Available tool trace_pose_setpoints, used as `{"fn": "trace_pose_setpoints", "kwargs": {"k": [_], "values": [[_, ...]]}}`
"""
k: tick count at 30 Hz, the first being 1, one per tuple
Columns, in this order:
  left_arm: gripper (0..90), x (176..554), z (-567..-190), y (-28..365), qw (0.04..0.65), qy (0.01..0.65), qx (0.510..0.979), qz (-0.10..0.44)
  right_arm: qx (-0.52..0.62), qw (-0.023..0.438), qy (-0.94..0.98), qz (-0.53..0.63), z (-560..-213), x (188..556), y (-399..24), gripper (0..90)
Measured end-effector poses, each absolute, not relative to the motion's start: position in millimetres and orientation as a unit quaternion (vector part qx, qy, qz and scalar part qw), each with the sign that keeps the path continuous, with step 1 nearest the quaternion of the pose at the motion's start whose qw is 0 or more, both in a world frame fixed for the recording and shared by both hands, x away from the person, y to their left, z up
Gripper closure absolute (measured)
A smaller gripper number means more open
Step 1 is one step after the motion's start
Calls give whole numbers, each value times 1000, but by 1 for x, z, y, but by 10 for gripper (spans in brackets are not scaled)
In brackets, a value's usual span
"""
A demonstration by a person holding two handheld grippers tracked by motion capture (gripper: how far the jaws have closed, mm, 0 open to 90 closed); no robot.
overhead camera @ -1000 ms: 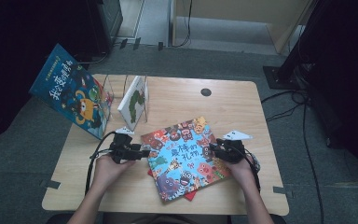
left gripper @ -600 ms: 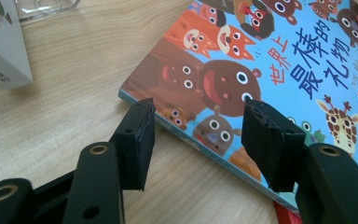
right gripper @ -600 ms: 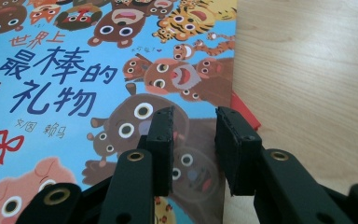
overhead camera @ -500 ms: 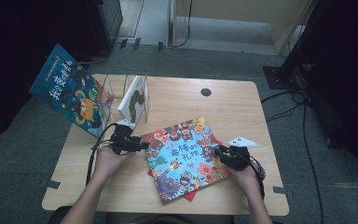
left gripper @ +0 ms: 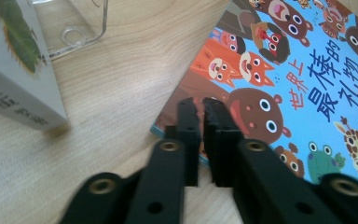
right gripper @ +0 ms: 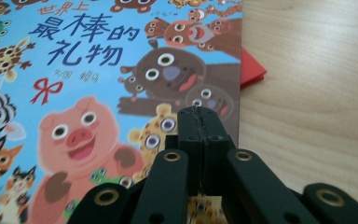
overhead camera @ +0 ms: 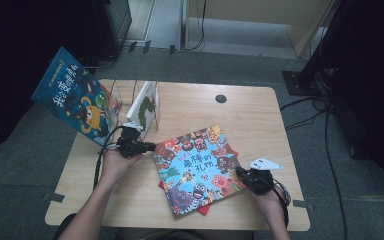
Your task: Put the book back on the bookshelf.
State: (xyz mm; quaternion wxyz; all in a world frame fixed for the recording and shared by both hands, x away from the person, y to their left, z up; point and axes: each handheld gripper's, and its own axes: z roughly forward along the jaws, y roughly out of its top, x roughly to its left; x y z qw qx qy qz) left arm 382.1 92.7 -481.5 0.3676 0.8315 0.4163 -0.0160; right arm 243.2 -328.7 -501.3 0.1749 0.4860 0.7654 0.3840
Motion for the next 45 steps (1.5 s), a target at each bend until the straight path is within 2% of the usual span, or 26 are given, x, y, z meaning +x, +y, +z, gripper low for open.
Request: {"fn": "trace_pose_setpoints", "kwargs": {"k": [1,10,21,31,45], "values": [[900,384,-483,92,365,410,835,-13,485,175,765,385,-502,239,-330,900],[900,391,-486,88,365,409,836,-9,489,170,764,385,-501,216,-331,900],[893,393,-488,88,373,413,831,4,499,170,758,384,-501,210,-332,900],[885,393,-487,89,367,415,833,9,513,187,746,381,-502,198,-332,900],[867,396,-488,92,365,423,829,13,524,170,744,378,-504,184,-334,900]]}}
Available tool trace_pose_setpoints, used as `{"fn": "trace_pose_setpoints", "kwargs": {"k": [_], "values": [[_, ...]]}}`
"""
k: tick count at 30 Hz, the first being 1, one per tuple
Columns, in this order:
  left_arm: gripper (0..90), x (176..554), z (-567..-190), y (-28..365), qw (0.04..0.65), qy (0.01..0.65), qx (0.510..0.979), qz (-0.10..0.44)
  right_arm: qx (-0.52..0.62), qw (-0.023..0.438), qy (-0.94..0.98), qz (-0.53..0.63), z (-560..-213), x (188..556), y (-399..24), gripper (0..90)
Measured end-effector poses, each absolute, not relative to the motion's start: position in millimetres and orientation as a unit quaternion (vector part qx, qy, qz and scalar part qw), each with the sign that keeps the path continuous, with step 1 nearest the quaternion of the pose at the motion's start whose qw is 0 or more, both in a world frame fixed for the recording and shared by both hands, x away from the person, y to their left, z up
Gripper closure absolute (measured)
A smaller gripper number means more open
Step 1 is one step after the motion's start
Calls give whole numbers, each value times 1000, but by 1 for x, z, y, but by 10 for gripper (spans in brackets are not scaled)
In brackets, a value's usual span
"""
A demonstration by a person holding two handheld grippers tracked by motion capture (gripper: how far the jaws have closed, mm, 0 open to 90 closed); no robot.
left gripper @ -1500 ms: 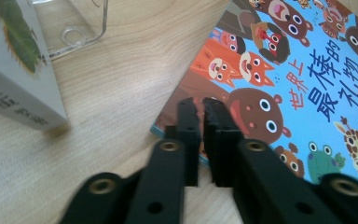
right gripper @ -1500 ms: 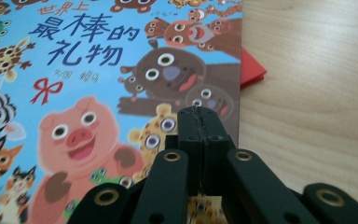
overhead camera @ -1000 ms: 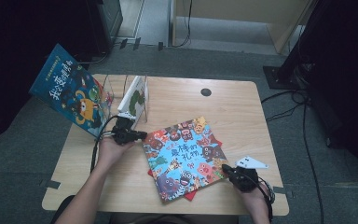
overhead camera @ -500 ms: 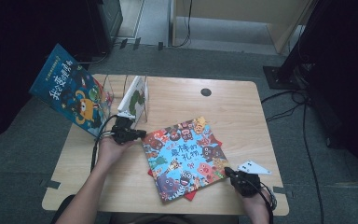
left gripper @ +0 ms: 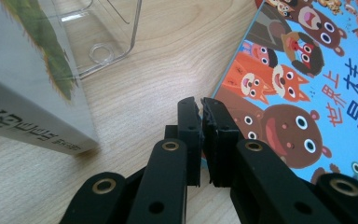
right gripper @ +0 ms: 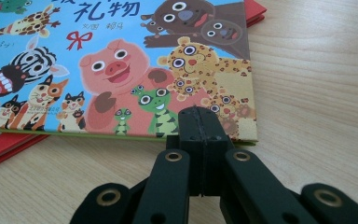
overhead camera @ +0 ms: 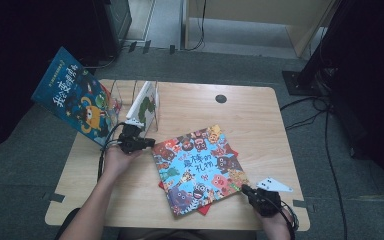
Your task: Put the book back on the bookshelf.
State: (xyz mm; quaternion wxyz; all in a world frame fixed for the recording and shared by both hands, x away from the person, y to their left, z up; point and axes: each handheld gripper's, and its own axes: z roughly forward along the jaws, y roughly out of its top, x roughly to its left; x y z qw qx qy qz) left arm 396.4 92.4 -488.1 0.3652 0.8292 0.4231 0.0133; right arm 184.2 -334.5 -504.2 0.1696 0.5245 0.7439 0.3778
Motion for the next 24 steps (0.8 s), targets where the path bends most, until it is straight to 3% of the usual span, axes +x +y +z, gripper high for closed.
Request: {"fn": "trace_pose_setpoints", "kwargs": {"k": [24], "values": [[823,386,-489,93,362,428,828,-15,546,163,731,375,-506,203,-351,900]]}}
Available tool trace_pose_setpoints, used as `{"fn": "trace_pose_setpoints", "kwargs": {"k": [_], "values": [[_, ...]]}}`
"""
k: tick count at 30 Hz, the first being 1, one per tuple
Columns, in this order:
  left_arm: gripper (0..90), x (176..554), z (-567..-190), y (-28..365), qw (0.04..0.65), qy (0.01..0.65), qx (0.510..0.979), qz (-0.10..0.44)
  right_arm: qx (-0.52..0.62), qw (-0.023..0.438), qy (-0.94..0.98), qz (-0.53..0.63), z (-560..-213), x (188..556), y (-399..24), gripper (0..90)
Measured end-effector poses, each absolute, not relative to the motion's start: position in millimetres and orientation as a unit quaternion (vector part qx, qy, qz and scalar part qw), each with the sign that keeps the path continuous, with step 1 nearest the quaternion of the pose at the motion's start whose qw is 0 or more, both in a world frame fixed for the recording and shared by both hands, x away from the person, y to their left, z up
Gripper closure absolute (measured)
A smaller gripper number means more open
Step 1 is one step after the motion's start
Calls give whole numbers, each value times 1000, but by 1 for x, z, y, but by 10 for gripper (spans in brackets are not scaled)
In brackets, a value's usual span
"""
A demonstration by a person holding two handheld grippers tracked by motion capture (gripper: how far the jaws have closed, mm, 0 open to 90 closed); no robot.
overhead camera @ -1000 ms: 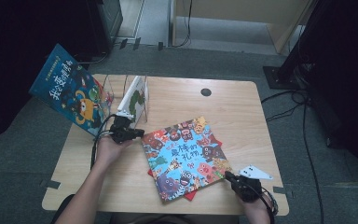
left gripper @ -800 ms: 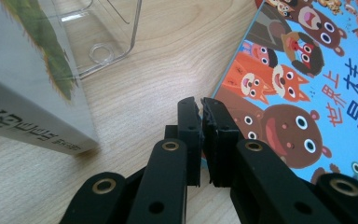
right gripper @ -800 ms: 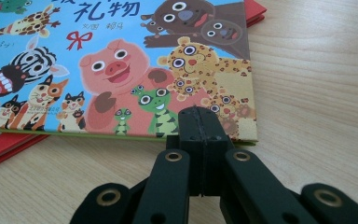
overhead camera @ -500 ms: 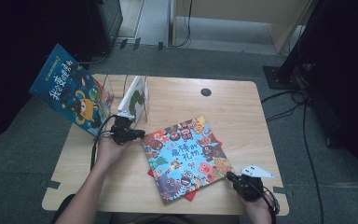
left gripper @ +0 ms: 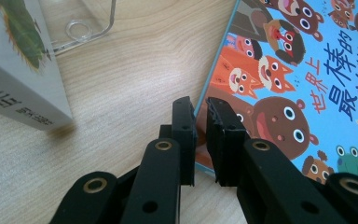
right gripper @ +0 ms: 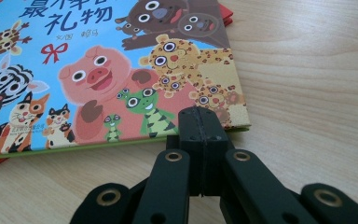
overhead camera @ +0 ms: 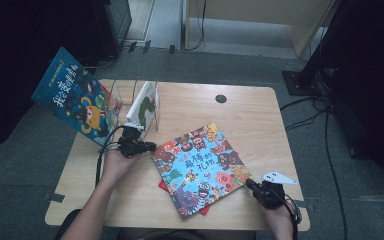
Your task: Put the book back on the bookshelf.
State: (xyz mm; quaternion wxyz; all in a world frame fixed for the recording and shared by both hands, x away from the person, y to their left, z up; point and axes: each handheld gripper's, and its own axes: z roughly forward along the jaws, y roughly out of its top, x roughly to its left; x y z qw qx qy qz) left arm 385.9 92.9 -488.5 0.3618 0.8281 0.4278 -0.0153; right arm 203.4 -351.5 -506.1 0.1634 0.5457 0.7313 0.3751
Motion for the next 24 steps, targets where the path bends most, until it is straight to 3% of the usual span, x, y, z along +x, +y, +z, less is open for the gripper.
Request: {"fn": "trace_pose_setpoints", "kwargs": {"k": [24], "values": [[808,356,-488,105,359,435,826,-18,552,163,726,376,-506,245,-359,900]]}}
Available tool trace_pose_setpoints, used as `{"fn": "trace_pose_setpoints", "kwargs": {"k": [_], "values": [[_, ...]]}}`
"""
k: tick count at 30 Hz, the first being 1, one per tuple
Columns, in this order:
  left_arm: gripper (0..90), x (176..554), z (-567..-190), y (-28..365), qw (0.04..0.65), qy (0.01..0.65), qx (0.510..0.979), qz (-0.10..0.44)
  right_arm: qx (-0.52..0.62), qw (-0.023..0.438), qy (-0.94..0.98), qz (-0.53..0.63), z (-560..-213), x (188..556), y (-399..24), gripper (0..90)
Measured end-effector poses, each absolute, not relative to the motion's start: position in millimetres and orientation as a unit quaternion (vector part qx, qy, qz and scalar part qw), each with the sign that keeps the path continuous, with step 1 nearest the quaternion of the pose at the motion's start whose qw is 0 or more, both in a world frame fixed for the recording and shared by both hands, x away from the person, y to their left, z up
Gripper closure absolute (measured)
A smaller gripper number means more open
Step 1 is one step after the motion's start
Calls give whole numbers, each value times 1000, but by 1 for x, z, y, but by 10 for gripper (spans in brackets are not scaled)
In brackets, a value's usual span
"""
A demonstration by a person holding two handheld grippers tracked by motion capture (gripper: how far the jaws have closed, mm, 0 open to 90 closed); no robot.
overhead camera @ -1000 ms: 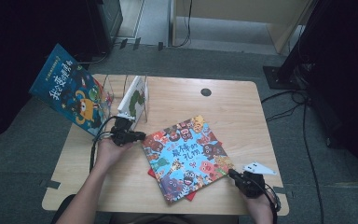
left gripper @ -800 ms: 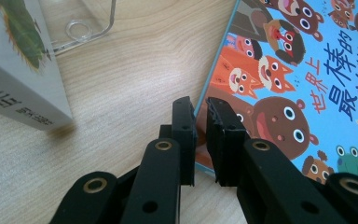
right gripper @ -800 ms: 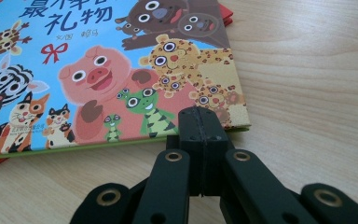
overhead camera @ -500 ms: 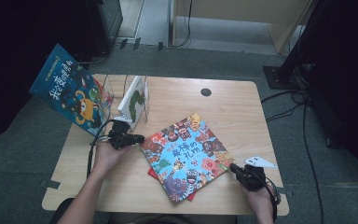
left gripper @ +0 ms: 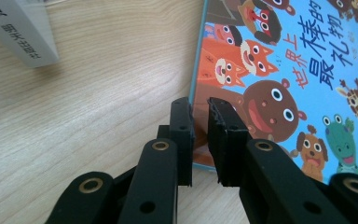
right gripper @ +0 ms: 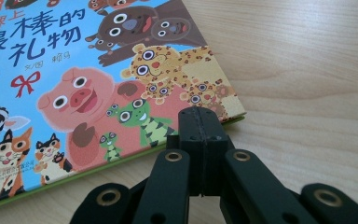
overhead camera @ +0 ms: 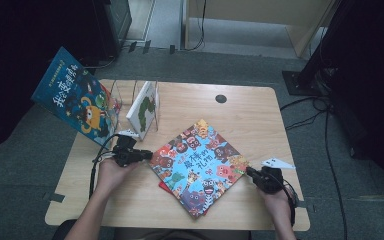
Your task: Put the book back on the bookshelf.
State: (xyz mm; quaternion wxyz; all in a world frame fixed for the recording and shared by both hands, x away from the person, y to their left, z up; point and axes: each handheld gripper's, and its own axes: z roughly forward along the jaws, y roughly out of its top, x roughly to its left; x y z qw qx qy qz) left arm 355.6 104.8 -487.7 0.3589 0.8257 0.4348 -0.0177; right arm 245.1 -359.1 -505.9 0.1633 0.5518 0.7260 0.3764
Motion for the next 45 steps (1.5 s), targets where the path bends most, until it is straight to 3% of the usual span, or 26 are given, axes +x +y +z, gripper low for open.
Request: {"fn": "trace_pose_setpoints", "kwargs": {"k": [21,30,41,45], "values": [[750,362,-488,104,358,443,822,-15,542,154,737,374,-504,280,-356,900],[531,368,-491,104,358,450,818,-23,537,158,740,372,-504,290,-353,900],[448,375,-494,99,354,442,823,-36,531,164,740,378,-506,303,-350,900],[361,376,-494,96,355,440,824,-23,533,167,737,382,-506,303,-349,900]]}}
